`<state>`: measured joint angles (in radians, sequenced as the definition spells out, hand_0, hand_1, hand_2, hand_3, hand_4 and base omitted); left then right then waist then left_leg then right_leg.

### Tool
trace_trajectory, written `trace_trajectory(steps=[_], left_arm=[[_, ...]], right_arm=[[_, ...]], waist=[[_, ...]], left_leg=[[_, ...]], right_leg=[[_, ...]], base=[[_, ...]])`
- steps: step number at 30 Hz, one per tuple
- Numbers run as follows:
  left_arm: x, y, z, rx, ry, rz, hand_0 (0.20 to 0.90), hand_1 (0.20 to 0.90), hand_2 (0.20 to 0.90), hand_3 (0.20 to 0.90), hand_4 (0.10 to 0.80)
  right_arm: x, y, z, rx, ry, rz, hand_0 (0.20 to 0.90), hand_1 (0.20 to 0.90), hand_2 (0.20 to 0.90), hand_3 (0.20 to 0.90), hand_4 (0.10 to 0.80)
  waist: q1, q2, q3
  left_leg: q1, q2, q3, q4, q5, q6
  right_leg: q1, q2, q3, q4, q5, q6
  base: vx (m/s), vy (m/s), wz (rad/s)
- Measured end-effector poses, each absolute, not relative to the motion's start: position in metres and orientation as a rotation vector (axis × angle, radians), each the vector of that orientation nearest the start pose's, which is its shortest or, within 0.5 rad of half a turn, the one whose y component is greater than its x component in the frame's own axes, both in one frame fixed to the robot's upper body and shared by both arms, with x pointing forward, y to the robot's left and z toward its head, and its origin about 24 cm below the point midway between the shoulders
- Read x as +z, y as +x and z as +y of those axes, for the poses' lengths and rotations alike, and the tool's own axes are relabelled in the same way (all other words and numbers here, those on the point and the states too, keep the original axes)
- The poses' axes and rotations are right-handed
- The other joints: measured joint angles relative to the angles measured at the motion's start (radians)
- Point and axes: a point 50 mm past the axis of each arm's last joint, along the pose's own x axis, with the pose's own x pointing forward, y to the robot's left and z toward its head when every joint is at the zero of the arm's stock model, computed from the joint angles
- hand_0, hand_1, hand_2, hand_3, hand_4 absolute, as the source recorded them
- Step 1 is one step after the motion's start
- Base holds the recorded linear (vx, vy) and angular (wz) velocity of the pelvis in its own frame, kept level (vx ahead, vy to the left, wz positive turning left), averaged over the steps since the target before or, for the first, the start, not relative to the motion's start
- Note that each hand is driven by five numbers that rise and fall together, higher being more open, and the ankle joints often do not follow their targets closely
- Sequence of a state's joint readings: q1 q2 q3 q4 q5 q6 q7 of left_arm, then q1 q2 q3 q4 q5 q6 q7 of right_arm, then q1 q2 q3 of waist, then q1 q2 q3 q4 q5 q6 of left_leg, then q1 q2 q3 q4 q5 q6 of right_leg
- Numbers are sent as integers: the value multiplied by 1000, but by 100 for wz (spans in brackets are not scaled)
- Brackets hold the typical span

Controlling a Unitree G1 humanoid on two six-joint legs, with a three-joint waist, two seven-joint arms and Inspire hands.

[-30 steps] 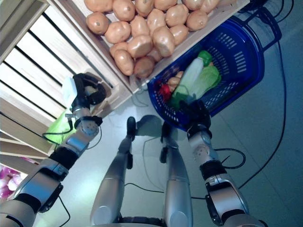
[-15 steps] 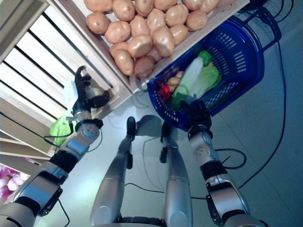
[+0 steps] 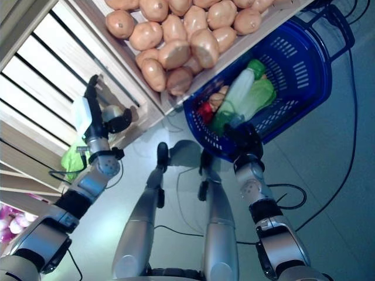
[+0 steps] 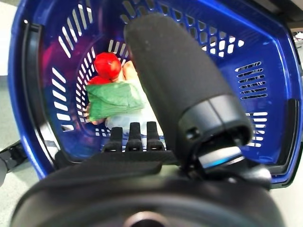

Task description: Put vegetables into the basket

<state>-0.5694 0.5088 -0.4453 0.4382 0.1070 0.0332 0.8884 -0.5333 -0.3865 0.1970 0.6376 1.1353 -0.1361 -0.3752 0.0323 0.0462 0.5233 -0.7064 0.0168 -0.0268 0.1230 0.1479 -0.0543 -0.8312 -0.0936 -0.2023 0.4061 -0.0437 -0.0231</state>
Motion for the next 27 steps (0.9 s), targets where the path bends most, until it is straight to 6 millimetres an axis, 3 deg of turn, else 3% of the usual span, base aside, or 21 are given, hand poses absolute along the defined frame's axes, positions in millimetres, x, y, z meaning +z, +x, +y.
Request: trace_trajectory(steps=[7,12,21,27], left_arm=[[129,319,212,580,696,-474,900,900,900,900,800],[131,313,212,566,687,-488,900,900,900,900,800],[94,293,231,529,698,-311,900,900,900,900,800],[92,292,232,506,693,-303,900,900,900,900,800]], right_arm=[[53,338,-227,-429,650,144,900,900,900,900,800],[50,333,-235,-453,648,137,900,900,900,900,800],[46,329,-239,-469,643,146,900,900,900,900,800],[45,328,-239,-472,639,147,900,900,900,900,800]], waist=[[22,3,0],[41,20,0],[65,27,0],[88,27,0]], left_leg=[[0,-5,-1,0,0,0],[-3,-5,-9,-1,0,0],[-7,-10,-23,-12,2,-2],[-7,-15,-27,-10,3,-3]], right_leg=[[-5,-10,-4,18,-12,6],[-5,-11,-11,19,-18,5],[-14,-19,-25,34,-32,0],[-14,-25,-28,41,-33,2]], base=[[15,6,3],[9,-2,3],[13,-10,6],[5,-10,2]])
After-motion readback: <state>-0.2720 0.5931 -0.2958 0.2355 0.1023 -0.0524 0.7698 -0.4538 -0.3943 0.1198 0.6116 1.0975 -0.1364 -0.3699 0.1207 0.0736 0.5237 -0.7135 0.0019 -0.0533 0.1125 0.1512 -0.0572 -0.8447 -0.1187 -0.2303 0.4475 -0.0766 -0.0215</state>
